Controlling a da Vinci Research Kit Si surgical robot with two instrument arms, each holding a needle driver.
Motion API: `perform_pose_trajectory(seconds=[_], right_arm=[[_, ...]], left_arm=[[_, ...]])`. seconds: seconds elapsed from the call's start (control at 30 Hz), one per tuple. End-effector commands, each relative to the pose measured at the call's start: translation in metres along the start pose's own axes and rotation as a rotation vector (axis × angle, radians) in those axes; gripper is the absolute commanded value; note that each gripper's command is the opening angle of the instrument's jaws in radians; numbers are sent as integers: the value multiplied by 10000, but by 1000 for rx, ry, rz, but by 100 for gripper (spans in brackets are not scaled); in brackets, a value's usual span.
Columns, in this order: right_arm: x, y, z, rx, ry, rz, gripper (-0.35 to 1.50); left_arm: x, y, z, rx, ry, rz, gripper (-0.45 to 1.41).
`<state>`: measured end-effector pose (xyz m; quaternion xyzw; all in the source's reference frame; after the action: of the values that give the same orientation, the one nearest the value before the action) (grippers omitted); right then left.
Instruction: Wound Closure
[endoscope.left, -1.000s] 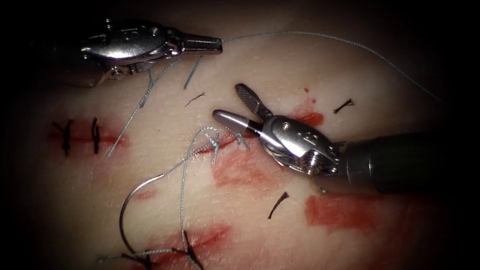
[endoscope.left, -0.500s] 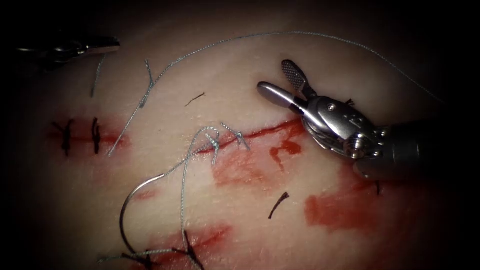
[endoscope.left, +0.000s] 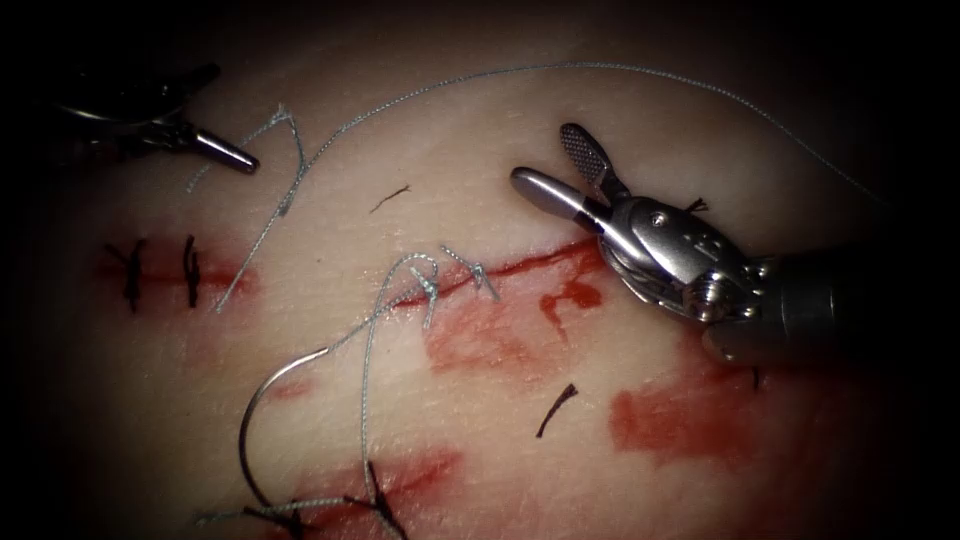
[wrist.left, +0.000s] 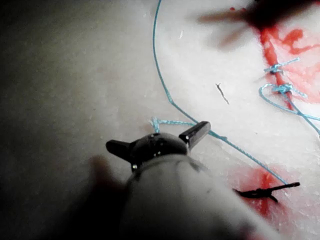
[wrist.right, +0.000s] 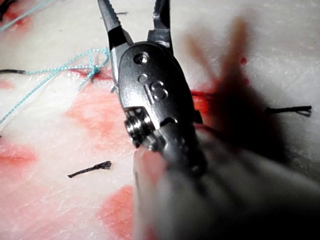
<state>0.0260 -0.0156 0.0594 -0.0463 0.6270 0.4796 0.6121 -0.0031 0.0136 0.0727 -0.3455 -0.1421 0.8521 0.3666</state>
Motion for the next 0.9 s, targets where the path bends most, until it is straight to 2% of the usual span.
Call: perform_pose_trajectory(seconds=[0.03,0.07,0.1,0.13,0.17,0.23,0.27,0.3,0.33,0.37,0.43,0.5,0.53,0.57,0.63,0.7,0.87,0.9], right_arm=[[-5,-5,4,2,0,1,133],[-4,-4,3,3,0,2,130],[-4,-3,2,4,0,2,130],[-4,-3,1,5,0,2,130],[-3,-2,0,6,-1,2,128],[-3,-2,-1,6,-1,2,128],[-4,-2,0,6,-1,2,128],[-4,-3,0,6,0,2,128],[-4,-4,1,3,0,1,128],[-4,-6,0,3,0,1,128],[-4,-8,-1,3,0,-5,128],[-4,-9,0,3,0,1,128],[-4,-9,0,3,0,1,128],[-4,-9,0,5,0,1,126],[-4,-9,0,7,-1,1,126],[-4,-9,0,8,-1,1,128],[-4,-10,0,8,-1,1,131],[-4,-10,0,8,-1,1,133]], left_arm=[[8,2,3,-4,-4,-11,128],[37,18,-10,-18,6,-21,119],[47,42,-18,-66,-8,-35,99],[50,54,-19,-108,-17,-41,96],[54,85,-19,-226,-38,-40,96],[46,118,-17,-376,-60,2,89],[26,146,-16,-488,-154,-86,77],[14,157,-17,-506,-231,-218,54],[-11,180,-15,-456,-398,-511,29],[-24,193,-8,-386,-457,-530,37],[-27,196,-5,-335,-499,-600,35],[-30,196,-3,-309,-556,-627,35],[-30,196,-3,-309,-556,-627,35],[-36,195,-3,-296,-601,-600,35],[-53,194,-4,-223,-677,-689,30],[-66,190,2,-206,-690,-654,34],[-67,183,8,-205,-686,-622,37],[-64,182,6,-195,-685,-628,32]])
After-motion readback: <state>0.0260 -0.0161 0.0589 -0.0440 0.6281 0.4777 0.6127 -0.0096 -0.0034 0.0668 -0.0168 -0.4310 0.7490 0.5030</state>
